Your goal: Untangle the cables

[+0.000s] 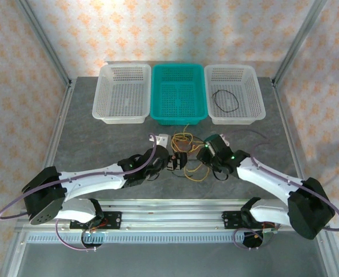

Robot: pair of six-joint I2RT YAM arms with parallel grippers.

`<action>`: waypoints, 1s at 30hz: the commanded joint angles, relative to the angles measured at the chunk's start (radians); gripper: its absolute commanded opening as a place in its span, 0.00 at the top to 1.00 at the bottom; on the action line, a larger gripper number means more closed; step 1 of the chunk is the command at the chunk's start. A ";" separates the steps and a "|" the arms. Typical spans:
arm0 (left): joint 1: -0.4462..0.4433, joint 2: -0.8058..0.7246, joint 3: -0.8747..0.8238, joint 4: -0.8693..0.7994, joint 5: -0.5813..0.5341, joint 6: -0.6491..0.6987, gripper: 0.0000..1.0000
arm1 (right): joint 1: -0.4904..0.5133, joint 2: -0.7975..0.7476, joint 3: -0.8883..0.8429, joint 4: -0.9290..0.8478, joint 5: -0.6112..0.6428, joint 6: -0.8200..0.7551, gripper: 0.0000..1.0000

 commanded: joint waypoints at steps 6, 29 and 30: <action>-0.015 -0.010 -0.033 0.053 -0.029 -0.031 0.03 | 0.005 0.049 -0.019 0.081 -0.032 0.018 0.57; -0.017 0.063 0.018 0.077 -0.019 -0.029 0.03 | 0.010 -0.001 -0.090 0.160 0.031 0.032 1.00; -0.017 0.067 0.023 0.078 -0.020 -0.031 0.03 | 0.010 -0.003 -0.092 0.164 0.033 0.028 1.00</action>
